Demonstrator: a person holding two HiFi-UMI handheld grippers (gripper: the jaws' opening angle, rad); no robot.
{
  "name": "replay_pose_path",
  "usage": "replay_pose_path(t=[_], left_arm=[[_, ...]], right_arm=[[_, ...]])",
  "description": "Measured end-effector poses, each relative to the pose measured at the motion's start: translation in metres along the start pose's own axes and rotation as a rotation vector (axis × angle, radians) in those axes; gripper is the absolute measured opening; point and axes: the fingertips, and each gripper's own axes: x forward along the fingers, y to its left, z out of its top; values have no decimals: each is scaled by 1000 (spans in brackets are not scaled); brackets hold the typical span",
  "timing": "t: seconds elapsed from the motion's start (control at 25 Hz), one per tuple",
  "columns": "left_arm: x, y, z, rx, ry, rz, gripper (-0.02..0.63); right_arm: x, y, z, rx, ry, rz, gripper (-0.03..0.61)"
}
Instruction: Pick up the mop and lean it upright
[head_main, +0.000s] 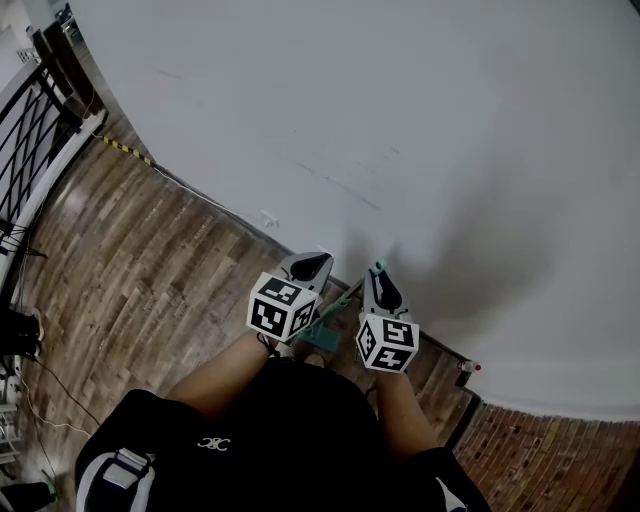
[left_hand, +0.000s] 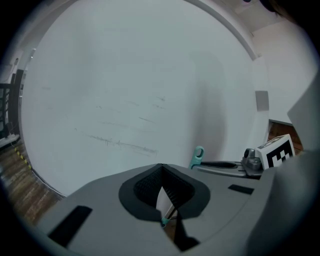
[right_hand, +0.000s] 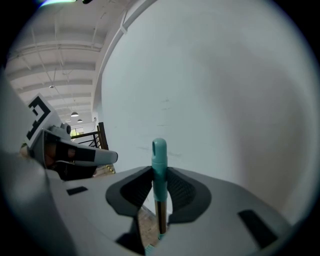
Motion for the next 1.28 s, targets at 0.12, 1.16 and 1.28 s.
replay_pose_path(t=[0.12,1.16,1.28], left_arm=[[-1,2,-1,-3,0,8,-3],[-11,22,6,-23,-41,105,-3],[-10,24,7,-22,-41,106,-3]], right_arm=[[5,-1,1,-1,-1,4,103],[135,-67,19,52,70,-78,104],[142,-56,12,42,118,-9,157]])
